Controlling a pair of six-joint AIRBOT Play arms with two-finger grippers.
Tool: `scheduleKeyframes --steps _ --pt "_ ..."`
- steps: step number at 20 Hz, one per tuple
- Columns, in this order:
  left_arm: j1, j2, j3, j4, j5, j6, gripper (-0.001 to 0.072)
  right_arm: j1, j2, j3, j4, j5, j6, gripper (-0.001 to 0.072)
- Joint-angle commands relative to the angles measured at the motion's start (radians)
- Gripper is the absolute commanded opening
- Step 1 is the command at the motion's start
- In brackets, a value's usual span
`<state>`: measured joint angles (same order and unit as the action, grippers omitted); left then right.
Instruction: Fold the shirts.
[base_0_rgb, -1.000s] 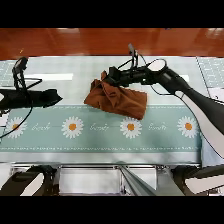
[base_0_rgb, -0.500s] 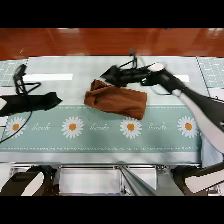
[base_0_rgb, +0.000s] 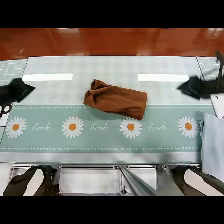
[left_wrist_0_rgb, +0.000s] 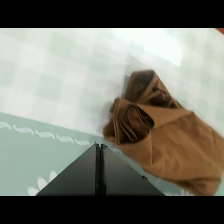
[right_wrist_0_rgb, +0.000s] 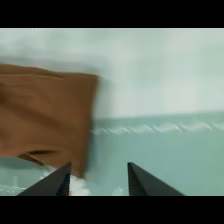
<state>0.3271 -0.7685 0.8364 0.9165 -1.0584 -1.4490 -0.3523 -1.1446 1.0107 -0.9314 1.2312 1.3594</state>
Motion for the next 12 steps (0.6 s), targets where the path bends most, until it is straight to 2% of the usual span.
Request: scheduleKeyframes --steps 1,6,8,12 --pt "-0.116 0.01 -0.089 -0.058 0.001 0.024 0.0025 -0.08 0.05 -0.278 0.076 -0.148 -0.056 0.0423" --pt "-0.364 0.009 -0.208 -0.08 0.125 -0.003 0.0025 0.082 -0.269 -0.302 0.415 -0.222 -0.165 0.0422" --pt "-0.416 -0.001 -0.211 -0.08 0.15 -0.003 0.0025 0.168 -0.374 -0.248 0.442 -0.222 -0.166 0.0421" --pt "-0.426 -0.016 -0.211 -0.08 0.166 -0.003 0.0025 0.311 -0.49 -0.106 0.469 -0.222 -0.15 0.0419"
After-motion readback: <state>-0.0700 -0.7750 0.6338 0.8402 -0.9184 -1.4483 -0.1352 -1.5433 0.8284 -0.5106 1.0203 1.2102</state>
